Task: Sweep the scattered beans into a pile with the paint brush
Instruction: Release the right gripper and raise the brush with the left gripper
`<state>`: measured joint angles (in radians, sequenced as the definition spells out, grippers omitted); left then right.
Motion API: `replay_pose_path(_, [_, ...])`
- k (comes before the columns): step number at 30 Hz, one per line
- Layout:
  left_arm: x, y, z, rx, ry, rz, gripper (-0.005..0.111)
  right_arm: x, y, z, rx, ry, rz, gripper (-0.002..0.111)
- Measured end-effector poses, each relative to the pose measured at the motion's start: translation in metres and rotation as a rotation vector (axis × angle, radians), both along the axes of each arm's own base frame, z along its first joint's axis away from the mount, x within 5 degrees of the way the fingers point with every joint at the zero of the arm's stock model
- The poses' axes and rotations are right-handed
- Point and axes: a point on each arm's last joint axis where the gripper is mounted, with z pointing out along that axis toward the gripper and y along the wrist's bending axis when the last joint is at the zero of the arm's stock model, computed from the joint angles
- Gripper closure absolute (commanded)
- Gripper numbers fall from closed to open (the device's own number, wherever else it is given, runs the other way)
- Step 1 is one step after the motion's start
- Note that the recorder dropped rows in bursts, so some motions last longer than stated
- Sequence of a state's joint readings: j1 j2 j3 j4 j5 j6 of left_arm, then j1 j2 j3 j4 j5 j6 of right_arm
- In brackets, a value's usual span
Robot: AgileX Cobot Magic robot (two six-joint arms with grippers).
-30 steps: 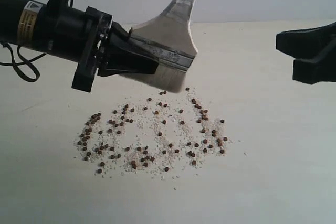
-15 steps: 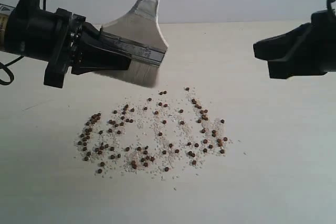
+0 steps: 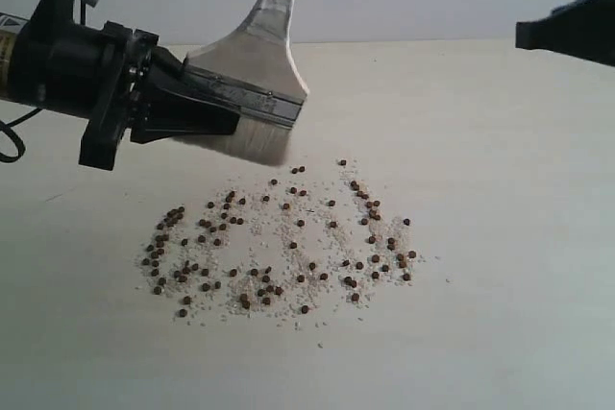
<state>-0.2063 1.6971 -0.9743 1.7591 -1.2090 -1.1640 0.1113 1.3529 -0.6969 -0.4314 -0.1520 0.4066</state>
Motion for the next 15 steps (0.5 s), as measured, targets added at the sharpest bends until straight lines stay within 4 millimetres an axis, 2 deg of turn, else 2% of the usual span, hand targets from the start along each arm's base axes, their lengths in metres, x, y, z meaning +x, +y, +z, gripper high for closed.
replay_pose_path(4, [0.000, 0.001, 0.000, 0.001, -0.017, -0.003, 0.107, -0.014, 0.018, -0.009, 0.128, -0.185, 0.201, 0.108])
replay_pose_path(11, [0.003, 0.007, -0.001, 0.001, -0.043, 0.007, 0.107, -0.039, 0.061, -0.023, 0.301, -0.255, 0.793, 0.108])
replay_pose_path(15, [-0.001, 0.008, -0.006, 0.006, -0.039, 0.000, 0.107, -0.039, 0.064, -0.028, 0.373, -0.255, 0.846, 0.108])
